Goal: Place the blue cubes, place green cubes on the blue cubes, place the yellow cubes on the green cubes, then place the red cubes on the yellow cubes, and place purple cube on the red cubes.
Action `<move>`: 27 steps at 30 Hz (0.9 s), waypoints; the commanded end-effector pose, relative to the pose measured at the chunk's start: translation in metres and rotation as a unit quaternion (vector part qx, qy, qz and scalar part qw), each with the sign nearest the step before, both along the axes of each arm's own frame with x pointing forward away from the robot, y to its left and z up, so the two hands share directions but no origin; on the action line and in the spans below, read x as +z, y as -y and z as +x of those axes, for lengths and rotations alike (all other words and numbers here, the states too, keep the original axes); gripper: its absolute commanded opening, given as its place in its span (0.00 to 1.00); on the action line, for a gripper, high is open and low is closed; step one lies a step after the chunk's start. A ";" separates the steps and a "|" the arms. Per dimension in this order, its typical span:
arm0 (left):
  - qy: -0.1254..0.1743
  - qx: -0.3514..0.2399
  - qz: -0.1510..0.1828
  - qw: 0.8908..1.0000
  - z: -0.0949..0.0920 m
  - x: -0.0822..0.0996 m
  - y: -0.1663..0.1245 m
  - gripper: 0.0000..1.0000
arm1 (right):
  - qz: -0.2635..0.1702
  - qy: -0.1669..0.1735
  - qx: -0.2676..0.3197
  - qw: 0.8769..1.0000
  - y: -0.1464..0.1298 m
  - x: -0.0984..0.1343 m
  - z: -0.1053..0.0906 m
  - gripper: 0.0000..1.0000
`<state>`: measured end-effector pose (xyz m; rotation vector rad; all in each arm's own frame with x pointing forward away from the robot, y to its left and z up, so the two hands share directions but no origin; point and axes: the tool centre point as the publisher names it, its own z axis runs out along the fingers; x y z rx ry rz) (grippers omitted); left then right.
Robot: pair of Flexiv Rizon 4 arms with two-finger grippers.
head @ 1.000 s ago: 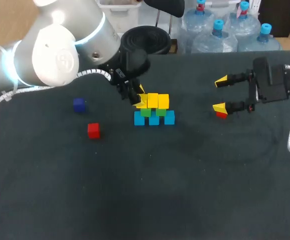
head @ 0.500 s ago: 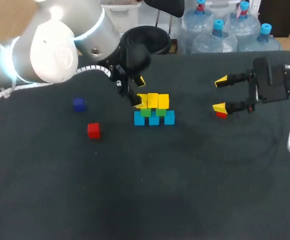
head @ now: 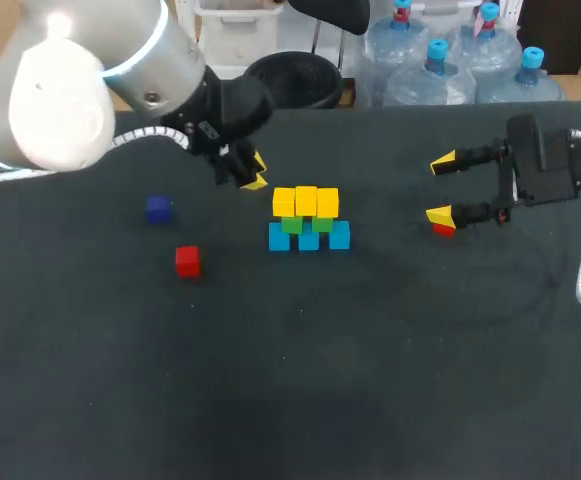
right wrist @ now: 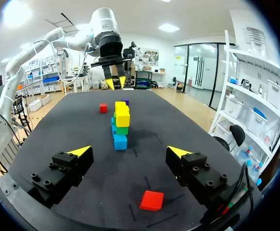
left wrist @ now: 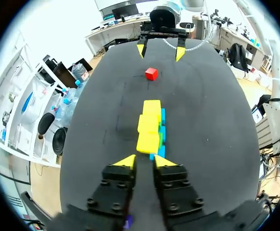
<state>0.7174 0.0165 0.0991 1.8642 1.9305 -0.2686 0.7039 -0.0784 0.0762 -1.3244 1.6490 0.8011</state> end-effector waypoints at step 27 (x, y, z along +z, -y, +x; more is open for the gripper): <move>-0.041 -0.006 0.001 0.999 0.003 -0.042 0.006 0.00 | 0.001 0.001 0.000 1.000 0.000 -0.001 0.000 1.00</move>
